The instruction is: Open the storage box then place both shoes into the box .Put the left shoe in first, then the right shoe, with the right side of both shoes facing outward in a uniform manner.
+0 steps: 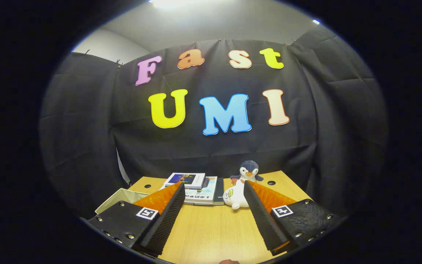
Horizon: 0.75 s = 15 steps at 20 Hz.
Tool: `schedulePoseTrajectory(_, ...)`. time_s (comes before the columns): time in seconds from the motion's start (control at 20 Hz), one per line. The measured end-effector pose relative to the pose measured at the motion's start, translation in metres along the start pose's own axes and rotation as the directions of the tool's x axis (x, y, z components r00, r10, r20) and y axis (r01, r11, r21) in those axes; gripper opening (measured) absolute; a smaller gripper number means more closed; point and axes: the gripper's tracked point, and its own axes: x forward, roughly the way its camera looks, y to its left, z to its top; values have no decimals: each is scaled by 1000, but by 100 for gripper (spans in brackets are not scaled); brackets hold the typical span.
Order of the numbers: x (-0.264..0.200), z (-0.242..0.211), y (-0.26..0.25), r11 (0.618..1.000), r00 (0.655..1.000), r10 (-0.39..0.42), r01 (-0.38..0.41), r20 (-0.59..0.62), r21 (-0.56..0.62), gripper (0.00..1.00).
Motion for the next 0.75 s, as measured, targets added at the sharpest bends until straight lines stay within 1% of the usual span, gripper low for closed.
schedulePoseTrajectory(0.4,-9,19,-16,1000,995,2,-2,98,1,97)
schedulePoseTrajectory(0.75,-14,29,-19,1000,990,-9,9,141,-4,97)
